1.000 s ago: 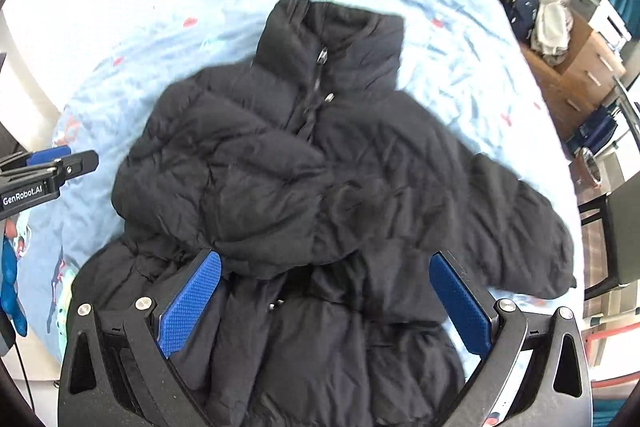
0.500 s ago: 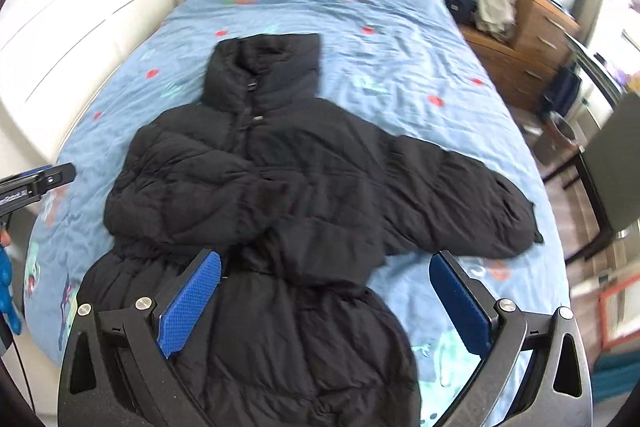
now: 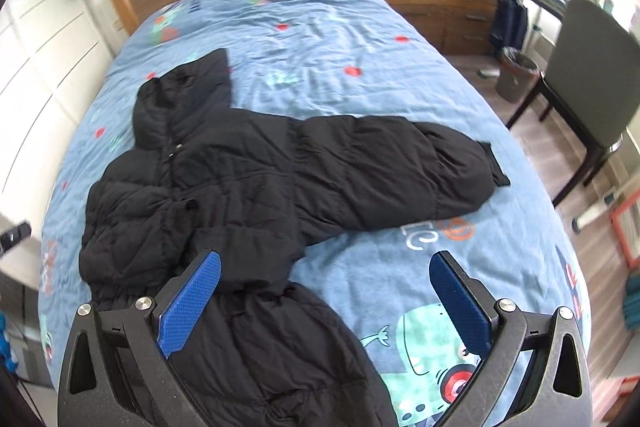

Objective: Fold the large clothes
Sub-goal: 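Grasp the cuff of the other sleeve with the right tool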

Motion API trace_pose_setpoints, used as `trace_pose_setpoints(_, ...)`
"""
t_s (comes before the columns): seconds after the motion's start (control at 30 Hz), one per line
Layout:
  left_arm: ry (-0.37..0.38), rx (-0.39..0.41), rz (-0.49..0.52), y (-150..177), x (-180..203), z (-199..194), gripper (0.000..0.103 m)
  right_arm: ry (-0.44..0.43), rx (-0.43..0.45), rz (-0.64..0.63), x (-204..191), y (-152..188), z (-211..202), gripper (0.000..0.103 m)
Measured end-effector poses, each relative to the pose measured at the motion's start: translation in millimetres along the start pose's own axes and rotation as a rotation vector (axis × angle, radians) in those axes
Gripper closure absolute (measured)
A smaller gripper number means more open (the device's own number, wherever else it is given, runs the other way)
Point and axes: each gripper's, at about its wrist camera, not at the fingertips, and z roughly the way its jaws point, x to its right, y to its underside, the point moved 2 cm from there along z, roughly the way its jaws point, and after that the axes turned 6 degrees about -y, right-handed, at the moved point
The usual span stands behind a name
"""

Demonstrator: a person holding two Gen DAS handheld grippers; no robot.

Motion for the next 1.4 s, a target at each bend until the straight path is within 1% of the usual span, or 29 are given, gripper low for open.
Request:
trace_pose_setpoints(0.1, -0.009, -0.022, -0.021, 2.7, -1.0, 8.1, 0.027, -0.002, -0.008, 0.056, 21.7, 0.0, 5.6, 0.001)
trace_pose_setpoints(0.4, -0.046, -0.063, -0.018, 9.4, 5.8, 25.4, 0.027, 0.010, -0.029, 0.222, 84.4, 2.4, 24.9, 0.001)
trace_pose_setpoints(0.6, -0.094, -0.094, -0.031, 13.6, 1.7, 37.8, 0.027, 0.019, -0.035, 0.345, 131.7, 7.1, 43.9, 0.001)
trace_pose_setpoints(0.83, -0.144, -0.139, -0.035, 23.2, 2.9, 55.2, 0.027, 0.005, -0.056, 0.502, 184.2, 20.1, 74.7, 0.001)
trace_pose_setpoints(1.0, -0.170, -0.175, -0.047, 34.4, 1.5, 68.3, 0.027, -0.048, -0.062, 0.601, 210.3, 16.4, 105.4, 0.001)
trace_pose_setpoints(1.2, -0.208, -0.228, -0.059, 50.1, -2.4, 86.2, 0.027, -0.145, -0.028, 0.838, 253.9, 14.7, 138.2, 0.001)
trace_pose_setpoints(1.4, -0.223, -0.257, -0.046, 63.8, 0.7, 100.3, 0.027, -0.215, -0.017, 0.940, 279.8, 6.3, 170.6, 0.001)
